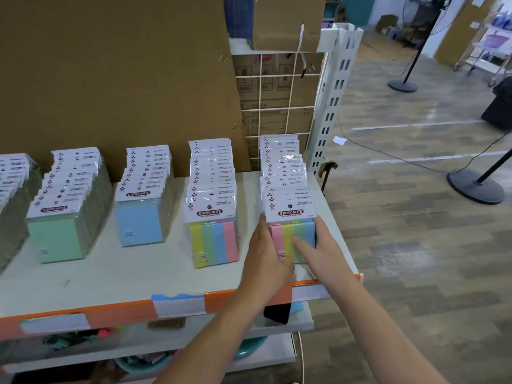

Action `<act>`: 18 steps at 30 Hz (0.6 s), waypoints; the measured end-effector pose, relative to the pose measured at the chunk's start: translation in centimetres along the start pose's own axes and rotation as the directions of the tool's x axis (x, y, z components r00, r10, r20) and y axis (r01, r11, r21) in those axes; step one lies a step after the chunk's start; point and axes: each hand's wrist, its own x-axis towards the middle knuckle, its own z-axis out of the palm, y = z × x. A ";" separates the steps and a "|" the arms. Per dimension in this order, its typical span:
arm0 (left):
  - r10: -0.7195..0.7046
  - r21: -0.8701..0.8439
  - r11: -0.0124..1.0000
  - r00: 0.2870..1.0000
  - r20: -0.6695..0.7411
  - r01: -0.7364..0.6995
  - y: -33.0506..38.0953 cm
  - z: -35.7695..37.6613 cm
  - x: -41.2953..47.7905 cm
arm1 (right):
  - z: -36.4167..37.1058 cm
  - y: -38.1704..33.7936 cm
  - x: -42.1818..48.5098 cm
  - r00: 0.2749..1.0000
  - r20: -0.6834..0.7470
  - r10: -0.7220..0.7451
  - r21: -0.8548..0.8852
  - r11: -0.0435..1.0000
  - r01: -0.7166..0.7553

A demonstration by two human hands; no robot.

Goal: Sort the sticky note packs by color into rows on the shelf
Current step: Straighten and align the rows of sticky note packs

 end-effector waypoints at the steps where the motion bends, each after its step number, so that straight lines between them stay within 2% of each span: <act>1: -0.009 -0.060 0.998 1.000 -0.013 0.008 0.2 0.0 0.2 | 0.2 -0.1 0.1 1.000 -0.019 -0.009 0.069 0.998 0.010; 5: -0.107 -0.343 0.936 0.992 -0.073 0.076 1.2 0.0 1.8 | 1.2 -1.0 1.0 0.993 -0.115 -0.009 0.217 0.976 0.034; 8: -0.165 -0.462 0.880 0.984 -0.072 0.114 1.6 0.5 2.5 | 1.6 -1.5 2.0 0.990 -0.127 0.063 0.283 0.959 -0.024; 11: -0.158 -0.496 0.862 0.984 -0.076 0.100 1.5 0.9 2.7 | 1.4 -1.6 2.7 0.985 -0.121 0.126 0.308 0.948 -0.083; 18: -0.169 -0.474 0.875 0.980 -0.101 0.102 2.1 1.2 2.9 | 1.0 -1.2 3.3 0.981 -0.153 0.117 0.284 0.956 -0.070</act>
